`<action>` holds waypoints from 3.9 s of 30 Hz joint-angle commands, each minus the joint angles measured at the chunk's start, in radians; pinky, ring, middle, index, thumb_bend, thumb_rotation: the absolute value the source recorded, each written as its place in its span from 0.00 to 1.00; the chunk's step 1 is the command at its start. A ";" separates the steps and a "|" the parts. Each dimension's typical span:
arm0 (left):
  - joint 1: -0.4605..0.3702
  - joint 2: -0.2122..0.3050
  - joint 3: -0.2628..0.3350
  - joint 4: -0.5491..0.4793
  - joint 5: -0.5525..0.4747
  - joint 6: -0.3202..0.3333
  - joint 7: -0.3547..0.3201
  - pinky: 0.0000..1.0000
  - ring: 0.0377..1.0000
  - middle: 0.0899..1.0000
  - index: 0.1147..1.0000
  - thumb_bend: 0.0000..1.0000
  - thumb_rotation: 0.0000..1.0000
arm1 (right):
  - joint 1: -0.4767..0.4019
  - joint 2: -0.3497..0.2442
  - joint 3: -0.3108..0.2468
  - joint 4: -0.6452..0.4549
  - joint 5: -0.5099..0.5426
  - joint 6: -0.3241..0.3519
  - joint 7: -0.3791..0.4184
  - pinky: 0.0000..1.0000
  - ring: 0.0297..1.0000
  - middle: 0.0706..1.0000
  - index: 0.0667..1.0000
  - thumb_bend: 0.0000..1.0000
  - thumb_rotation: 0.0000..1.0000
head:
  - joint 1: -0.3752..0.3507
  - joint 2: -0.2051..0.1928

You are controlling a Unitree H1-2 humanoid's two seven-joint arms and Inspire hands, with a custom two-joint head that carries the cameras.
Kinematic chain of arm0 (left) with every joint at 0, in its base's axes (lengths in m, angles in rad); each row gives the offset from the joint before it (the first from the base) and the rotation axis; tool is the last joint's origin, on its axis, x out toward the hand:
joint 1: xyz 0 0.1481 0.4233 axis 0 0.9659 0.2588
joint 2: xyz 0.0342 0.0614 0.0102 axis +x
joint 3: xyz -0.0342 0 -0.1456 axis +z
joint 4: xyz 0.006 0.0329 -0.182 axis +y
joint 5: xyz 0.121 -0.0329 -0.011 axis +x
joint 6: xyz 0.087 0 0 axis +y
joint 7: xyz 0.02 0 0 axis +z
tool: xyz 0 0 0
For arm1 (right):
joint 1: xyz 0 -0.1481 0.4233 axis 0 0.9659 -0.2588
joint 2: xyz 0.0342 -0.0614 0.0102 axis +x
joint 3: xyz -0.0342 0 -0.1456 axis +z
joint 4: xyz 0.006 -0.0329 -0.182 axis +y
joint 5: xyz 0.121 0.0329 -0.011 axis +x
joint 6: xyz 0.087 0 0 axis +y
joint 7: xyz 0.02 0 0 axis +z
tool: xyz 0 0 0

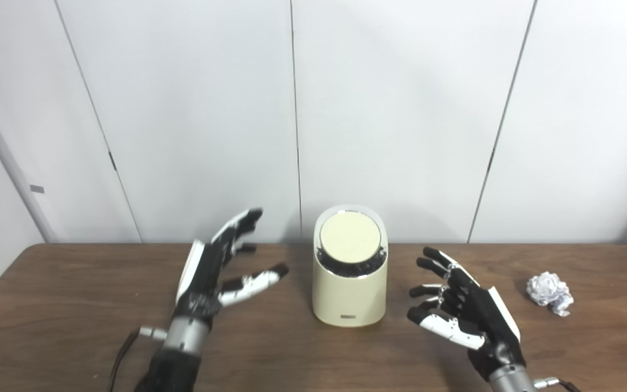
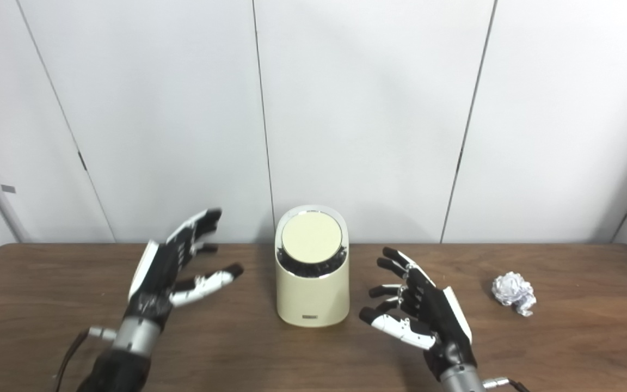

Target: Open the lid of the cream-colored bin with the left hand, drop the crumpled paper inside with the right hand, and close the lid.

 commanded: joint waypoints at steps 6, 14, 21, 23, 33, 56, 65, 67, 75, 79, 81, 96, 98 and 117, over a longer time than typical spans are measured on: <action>-0.132 0.029 -0.029 0.075 0.056 -0.033 0.018 0.69 0.85 0.84 0.86 0.79 0.18 | -0.042 -0.004 -0.005 -0.005 0.011 -0.056 -0.001 0.46 0.60 0.81 0.84 0.78 0.30 | 0.004 -0.010; -0.198 0.022 -0.061 0.149 0.088 -0.043 0.023 0.64 0.83 0.83 0.85 0.83 0.19 | -0.045 -0.002 0.001 0.006 0.000 -0.065 -0.003 0.45 0.60 0.82 0.85 0.78 0.30 | 0.003 -0.013; -0.254 0.000 -0.090 0.194 0.161 -0.027 0.069 0.67 0.84 0.83 0.83 0.86 0.18 | -0.036 0.011 0.034 -0.017 -0.083 -0.066 -0.029 0.48 0.60 0.82 0.83 0.69 0.17 | -0.004 -0.015; -0.265 -0.007 -0.096 0.199 0.183 -0.012 0.083 0.70 0.85 0.83 0.84 0.87 0.19 | -0.037 0.012 0.040 -0.017 -0.091 -0.074 -0.030 0.48 0.60 0.83 0.84 0.68 0.16 | -0.006 -0.015; -0.320 -0.003 -0.126 0.226 0.245 0.055 0.085 0.81 0.89 0.86 0.87 0.89 0.26 | -0.040 0.023 0.040 -0.022 -0.088 -0.070 -0.038 0.47 0.61 0.84 0.84 0.67 0.16 | -0.015 -0.014; -0.368 0.018 -0.228 0.268 0.397 0.090 0.096 0.79 0.93 0.93 0.91 0.97 0.29 | -0.038 0.027 0.039 -0.023 -0.083 -0.076 -0.041 0.46 0.60 0.83 0.84 0.68 0.18 | -0.022 -0.001; -0.373 0.021 -0.260 0.305 0.440 0.061 0.130 0.73 0.90 0.91 0.90 0.97 0.27 | -0.037 0.034 0.044 -0.037 -0.092 -0.068 -0.046 0.47 0.60 0.83 0.84 0.68 0.17 | -0.028 0.006; -0.375 0.028 -0.273 0.313 0.468 0.057 0.144 0.74 0.89 0.90 0.90 0.97 0.27 | -0.036 0.034 0.046 -0.042 -0.100 -0.069 -0.048 0.47 0.60 0.83 0.84 0.68 0.19 | -0.029 0.008; -0.381 0.035 -0.302 0.335 0.541 0.048 0.186 0.75 0.90 0.91 0.89 0.97 0.25 | -0.037 0.038 0.045 -0.054 -0.098 -0.059 -0.048 0.47 0.58 0.83 0.83 0.67 0.18 | -0.030 0.013; -0.386 0.040 -0.324 0.338 0.585 0.055 0.192 0.77 0.90 0.91 0.90 0.97 0.23 | -0.035 0.041 0.044 -0.062 -0.099 -0.056 -0.049 0.46 0.59 0.83 0.83 0.68 0.20 | -0.031 0.016; -0.390 0.045 -0.339 0.332 0.611 0.070 0.176 0.79 0.91 0.92 0.90 0.97 0.23 | -0.035 0.041 0.044 -0.064 -0.099 -0.055 -0.048 0.46 0.59 0.83 0.83 0.69 0.21 | -0.030 0.017; -0.421 0.063 -0.458 0.296 0.780 0.203 0.030 0.80 0.94 0.93 0.91 1.00 0.17 | -0.029 0.035 0.049 -0.089 -0.118 -0.041 -0.044 0.45 0.58 0.82 0.83 0.69 0.26 | -0.024 0.036; -0.426 0.069 -0.478 0.299 0.802 0.204 0.023 0.79 0.94 0.93 0.91 1.00 0.16 | -0.027 0.033 0.049 -0.093 -0.122 -0.039 -0.045 0.45 0.58 0.83 0.83 0.69 0.27 | -0.024 0.039; -0.429 0.126 -0.637 0.375 0.941 0.178 -0.104 0.83 0.94 0.93 0.92 1.00 0.16 | -0.034 0.023 0.047 -0.106 -0.116 -0.011 -0.043 0.47 0.59 0.82 0.83 0.73 0.33 | -0.019 0.053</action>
